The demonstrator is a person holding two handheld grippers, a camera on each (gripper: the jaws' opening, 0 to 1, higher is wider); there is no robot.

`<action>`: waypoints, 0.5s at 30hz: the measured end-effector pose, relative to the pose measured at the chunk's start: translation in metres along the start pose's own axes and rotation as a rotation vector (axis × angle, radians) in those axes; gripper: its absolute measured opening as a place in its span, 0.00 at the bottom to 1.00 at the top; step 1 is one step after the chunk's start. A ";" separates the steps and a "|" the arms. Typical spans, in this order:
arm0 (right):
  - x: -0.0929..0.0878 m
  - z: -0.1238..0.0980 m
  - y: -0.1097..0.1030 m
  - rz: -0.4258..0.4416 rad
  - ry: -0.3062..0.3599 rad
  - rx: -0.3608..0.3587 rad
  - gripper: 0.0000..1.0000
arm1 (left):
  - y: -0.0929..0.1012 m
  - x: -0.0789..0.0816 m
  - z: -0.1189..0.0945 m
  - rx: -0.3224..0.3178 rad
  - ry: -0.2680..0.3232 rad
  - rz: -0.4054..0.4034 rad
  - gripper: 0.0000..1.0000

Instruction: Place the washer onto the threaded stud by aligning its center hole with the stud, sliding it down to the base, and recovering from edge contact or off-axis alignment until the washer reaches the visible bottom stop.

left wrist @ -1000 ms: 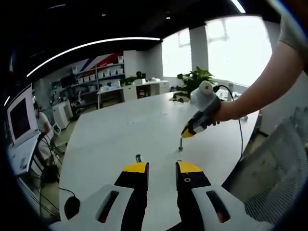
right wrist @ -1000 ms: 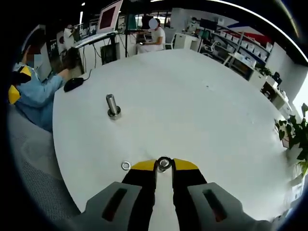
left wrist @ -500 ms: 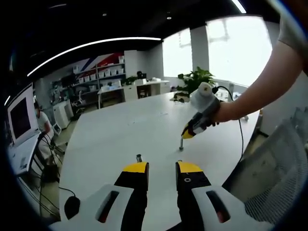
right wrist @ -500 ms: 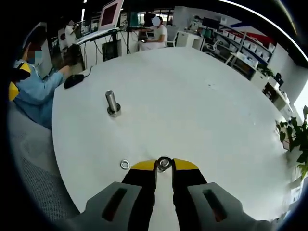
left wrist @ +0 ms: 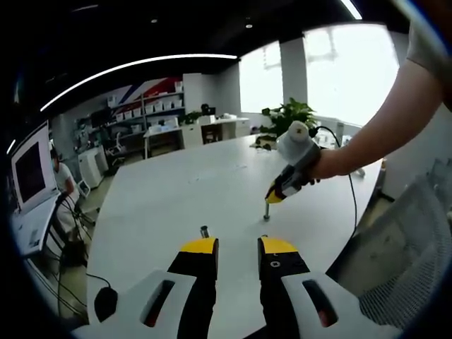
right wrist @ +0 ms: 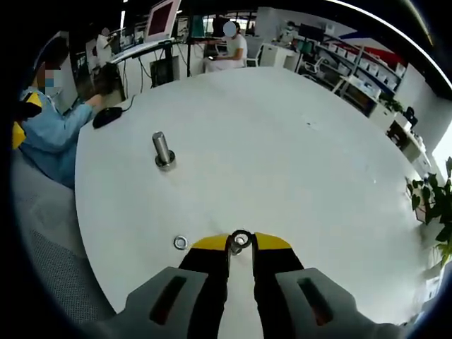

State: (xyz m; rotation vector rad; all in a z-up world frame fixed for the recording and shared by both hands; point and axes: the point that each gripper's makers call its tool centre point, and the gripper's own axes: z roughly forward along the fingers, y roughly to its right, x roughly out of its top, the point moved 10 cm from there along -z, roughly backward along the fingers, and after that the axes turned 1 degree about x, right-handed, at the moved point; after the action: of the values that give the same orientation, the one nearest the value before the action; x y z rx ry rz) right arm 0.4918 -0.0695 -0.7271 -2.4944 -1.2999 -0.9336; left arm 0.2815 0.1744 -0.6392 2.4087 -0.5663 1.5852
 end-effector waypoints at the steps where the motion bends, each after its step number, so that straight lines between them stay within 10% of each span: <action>1: 0.000 0.001 0.001 0.002 -0.001 0.001 0.14 | 0.000 0.000 0.000 0.000 0.000 0.001 0.20; 15: -0.004 0.005 0.002 0.002 -0.028 0.013 0.14 | 0.001 0.000 0.001 -0.008 -0.007 0.005 0.20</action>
State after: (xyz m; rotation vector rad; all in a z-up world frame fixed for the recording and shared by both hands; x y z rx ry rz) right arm 0.4937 -0.0711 -0.7328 -2.5070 -1.3077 -0.8909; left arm 0.2816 0.1734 -0.6399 2.4095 -0.5789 1.5737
